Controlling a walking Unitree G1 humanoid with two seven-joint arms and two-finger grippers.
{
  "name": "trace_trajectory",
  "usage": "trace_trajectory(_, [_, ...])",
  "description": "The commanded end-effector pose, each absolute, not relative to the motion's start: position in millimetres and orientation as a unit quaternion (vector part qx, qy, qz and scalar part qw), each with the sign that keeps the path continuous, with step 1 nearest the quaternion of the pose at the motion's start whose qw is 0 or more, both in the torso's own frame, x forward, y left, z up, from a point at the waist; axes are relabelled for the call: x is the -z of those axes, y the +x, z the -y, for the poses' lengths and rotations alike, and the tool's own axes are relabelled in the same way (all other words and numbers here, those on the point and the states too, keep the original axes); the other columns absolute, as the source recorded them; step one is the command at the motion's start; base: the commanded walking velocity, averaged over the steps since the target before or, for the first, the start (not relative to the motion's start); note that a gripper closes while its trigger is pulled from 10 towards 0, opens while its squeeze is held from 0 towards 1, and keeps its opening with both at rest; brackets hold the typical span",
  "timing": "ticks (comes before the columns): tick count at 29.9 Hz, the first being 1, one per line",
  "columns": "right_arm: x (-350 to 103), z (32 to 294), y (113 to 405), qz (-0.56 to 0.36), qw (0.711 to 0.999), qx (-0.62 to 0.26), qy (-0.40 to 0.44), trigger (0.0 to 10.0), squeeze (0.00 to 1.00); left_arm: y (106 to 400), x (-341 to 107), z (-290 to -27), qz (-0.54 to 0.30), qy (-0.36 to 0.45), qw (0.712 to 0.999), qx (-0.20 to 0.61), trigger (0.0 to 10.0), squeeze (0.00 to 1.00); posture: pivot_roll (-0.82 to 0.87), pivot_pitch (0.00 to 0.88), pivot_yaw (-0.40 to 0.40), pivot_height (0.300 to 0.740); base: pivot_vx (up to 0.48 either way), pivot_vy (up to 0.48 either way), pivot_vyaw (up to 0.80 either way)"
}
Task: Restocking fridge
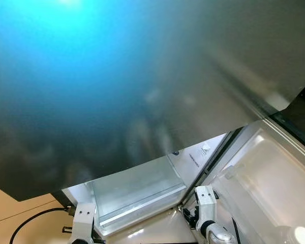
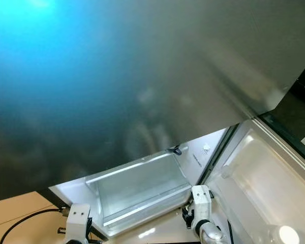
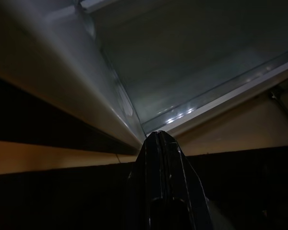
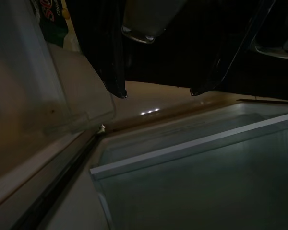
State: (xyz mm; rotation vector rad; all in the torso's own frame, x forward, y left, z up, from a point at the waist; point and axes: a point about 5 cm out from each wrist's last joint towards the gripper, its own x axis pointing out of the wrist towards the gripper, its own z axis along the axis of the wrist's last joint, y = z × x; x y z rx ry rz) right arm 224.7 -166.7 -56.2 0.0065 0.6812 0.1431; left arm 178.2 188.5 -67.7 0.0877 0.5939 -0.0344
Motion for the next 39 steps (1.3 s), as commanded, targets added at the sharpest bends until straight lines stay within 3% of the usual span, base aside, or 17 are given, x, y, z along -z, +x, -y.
trace_trajectory(1, [61.5,172.2,216.7,-0.351,0.935,-0.060,0.003,10.0,0.00,173.3,71.3,-187.3,-0.306,0.037,0.951,0.015,10.0,0.00,-0.11,0.061,-0.026,0.740,0.000,0.000,0.00])
trace_trajectory(18, [62.8,177.4,214.6,-0.358,0.932,-0.048,-0.007,10.0,0.00,171.6,74.3,-189.5,-0.323,0.031,0.946,0.004,10.0,0.00,-0.12,0.004,-0.025,0.740,0.000,0.000,0.00])
trace_trajectory(39, [66.1,176.2,209.3,-0.363,0.931,-0.041,-0.001,10.0,0.00,172.4,73.7,-186.7,-0.319,0.027,0.947,0.010,10.0,0.00,-0.12,0.067,-0.024,0.740,0.000,0.000,0.00])
